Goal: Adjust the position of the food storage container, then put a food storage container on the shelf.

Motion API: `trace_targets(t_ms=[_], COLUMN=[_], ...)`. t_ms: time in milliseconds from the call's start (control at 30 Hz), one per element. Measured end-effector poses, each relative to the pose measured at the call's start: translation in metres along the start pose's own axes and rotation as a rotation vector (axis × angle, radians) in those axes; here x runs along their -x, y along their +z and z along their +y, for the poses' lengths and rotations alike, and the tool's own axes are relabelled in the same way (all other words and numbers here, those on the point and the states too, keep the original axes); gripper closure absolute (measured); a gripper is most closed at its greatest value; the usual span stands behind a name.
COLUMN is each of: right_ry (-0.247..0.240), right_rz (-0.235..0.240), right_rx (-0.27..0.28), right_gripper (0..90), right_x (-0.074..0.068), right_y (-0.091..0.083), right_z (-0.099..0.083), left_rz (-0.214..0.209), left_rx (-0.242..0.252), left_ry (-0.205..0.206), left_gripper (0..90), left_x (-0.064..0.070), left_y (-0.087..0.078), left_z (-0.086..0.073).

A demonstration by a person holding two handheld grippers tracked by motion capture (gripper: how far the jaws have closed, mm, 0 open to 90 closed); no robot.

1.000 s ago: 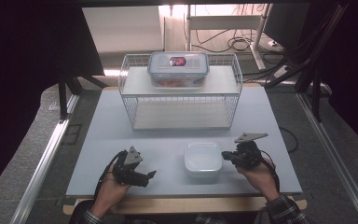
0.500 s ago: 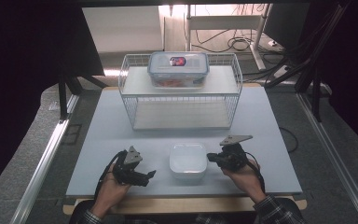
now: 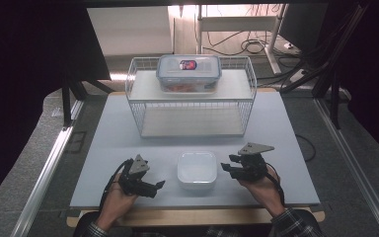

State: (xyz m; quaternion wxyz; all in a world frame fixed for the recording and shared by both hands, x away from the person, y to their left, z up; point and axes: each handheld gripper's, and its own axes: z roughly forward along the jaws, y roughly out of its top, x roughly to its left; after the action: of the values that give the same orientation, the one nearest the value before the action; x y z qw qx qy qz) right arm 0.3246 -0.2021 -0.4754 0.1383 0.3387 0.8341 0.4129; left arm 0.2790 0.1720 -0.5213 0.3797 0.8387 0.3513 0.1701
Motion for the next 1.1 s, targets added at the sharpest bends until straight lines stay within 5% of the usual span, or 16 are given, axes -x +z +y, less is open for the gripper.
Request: trace_targets(t_ms=[400, 567, 967, 1100], right_ry=[-0.033, -0.035, -0.037, -0.071], right_rz=[0.031, 0.044, 0.052, 0.061], right_rx=[0.008, -0.021, -0.020, -0.030], right_gripper=[11.0, 8.2, 5.8, 5.8], right_x=[0.005, 0.005, 0.006, 0.000], right_y=[-0.003, -0.001, 0.000, 0.002], right_z=[-0.009, -0.017, -0.013, -0.009], left_rz=[-0.047, -0.053, -0.084, -0.105], left_rx=[0.015, 0.001, -0.011, 0.008], left_ry=[-0.001, 0.012, -0.033, -0.055], left_gripper=[0.5, 0.0, 1.8, 2.7], left_x=[-0.001, 0.000, 0.001, 0.000], left_y=[0.003, 0.006, 0.001, -0.001], left_z=[-0.002, -0.003, 0.006, 0.013])
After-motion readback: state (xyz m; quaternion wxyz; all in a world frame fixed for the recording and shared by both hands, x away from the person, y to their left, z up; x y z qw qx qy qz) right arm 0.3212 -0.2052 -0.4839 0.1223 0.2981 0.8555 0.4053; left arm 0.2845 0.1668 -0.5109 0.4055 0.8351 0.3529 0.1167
